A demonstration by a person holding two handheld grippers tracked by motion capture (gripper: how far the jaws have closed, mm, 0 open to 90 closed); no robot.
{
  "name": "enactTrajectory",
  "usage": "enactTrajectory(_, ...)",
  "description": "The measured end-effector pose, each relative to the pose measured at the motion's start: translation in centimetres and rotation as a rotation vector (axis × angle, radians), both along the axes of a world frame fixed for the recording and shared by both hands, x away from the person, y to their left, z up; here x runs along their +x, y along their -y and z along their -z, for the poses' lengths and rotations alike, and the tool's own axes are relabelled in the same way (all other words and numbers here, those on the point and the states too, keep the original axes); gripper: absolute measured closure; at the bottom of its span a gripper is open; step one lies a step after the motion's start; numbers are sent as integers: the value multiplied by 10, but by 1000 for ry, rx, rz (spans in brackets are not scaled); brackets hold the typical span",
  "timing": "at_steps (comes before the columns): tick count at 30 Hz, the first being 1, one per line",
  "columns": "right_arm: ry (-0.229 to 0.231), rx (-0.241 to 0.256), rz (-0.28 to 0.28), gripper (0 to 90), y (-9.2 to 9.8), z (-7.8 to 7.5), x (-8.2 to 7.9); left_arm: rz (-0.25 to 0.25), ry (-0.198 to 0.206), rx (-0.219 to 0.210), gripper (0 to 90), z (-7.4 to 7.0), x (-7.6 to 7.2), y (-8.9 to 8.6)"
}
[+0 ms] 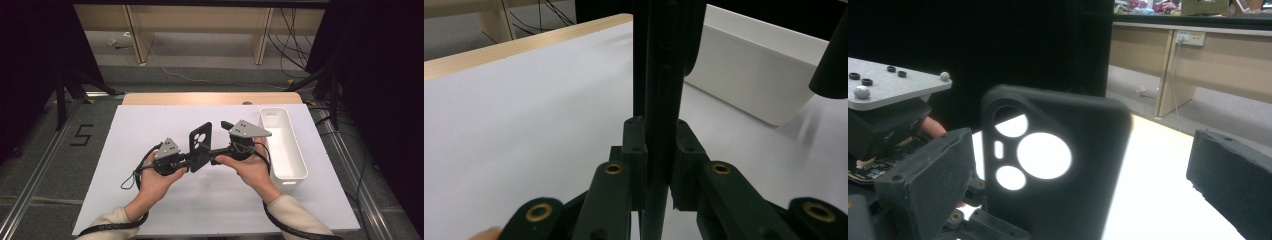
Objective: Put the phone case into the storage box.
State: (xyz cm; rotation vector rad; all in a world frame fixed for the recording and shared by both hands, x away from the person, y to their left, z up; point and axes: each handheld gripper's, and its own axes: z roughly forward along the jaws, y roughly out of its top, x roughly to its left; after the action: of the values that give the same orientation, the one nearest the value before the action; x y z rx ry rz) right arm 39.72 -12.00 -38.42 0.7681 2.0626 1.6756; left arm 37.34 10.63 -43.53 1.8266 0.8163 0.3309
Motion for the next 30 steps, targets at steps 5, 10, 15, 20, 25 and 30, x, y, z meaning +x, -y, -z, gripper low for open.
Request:
enactTrajectory(5,8,3,18,4,-3,1,-2,5,4,3,797,0,1,6)
enactTrajectory(10,-4,14,30,4,-4,2,-2,17,5,4,797,1,0,13)
enactTrajectory(15,-14,20,32,4,-5,5,-2,25,5,-4,797,1,0,18)
enactTrajectory(20,-11,22,48,11,-5,7,-2,28,6,-3,797,3,-1,21)
enactTrajectory(25,-9,29,63,29,-5,7,-1,34,7,-7,797,3,-1,23)
enactTrajectory(30,-3,26,64,51,-5,8,-1,35,9,-4,797,4,-2,24)
